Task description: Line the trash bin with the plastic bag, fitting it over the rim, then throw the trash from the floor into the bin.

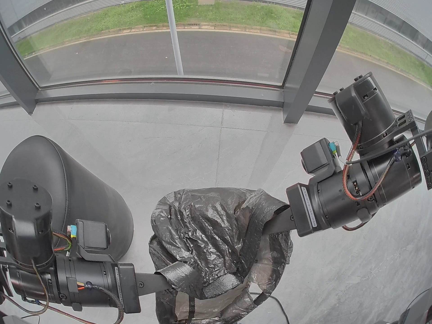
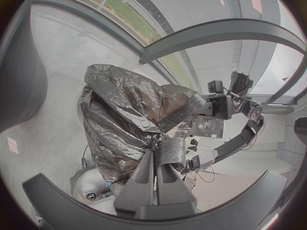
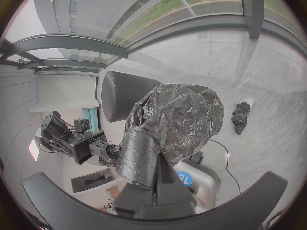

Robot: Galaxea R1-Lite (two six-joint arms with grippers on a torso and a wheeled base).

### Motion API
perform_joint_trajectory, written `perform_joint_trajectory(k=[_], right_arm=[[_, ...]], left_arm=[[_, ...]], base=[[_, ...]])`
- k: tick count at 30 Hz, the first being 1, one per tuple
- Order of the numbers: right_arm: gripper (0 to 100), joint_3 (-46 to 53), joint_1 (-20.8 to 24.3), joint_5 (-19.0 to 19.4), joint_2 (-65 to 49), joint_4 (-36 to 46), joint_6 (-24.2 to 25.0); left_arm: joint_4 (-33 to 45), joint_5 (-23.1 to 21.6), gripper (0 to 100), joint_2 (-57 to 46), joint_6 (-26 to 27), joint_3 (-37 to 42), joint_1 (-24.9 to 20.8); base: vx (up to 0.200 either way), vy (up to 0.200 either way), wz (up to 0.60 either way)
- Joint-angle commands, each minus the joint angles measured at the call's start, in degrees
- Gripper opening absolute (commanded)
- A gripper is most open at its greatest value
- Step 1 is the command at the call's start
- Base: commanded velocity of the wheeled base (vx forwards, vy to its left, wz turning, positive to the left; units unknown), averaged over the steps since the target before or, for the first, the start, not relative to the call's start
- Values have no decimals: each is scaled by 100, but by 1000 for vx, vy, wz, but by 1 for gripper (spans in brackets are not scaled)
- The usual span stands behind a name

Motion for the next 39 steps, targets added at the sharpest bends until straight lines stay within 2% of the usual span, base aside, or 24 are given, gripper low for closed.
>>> perform_joint_trajectory(k=[1,2,6,8,9,11,23,39], right_arm=[[0,-145,-93,91,32,166,-22],[0,-145,-93,91,32,166,-22],[0,-690,-76,91,-83,1080,-39],[0,-690,-76,91,-83,1080,-39],[0,-1041,-58,100,-127,1669,-39],[0,-1059,-58,100,-135,1766,-39],[0,-988,-41,91,322,1739,-31],[0,-883,-190,100,1060,1001,-48]], left_arm=[[75,-49,0,112,-47,54,-20],[75,-49,0,112,-47,54,-20],[84,-278,0,103,-108,54,-91],[84,-278,0,103,-108,54,-91],[84,-427,0,86,-143,63,-99],[84,-506,0,86,-187,63,-117],[-39,-823,0,367,-178,309,-82],[-1323,-832,0,1756,-187,362,595]], base=[[0,0,0],[0,0,0],[0,0,0],[0,0,0],[0,0,0],[0,0,0],[0,0,0],[0,0,0]])
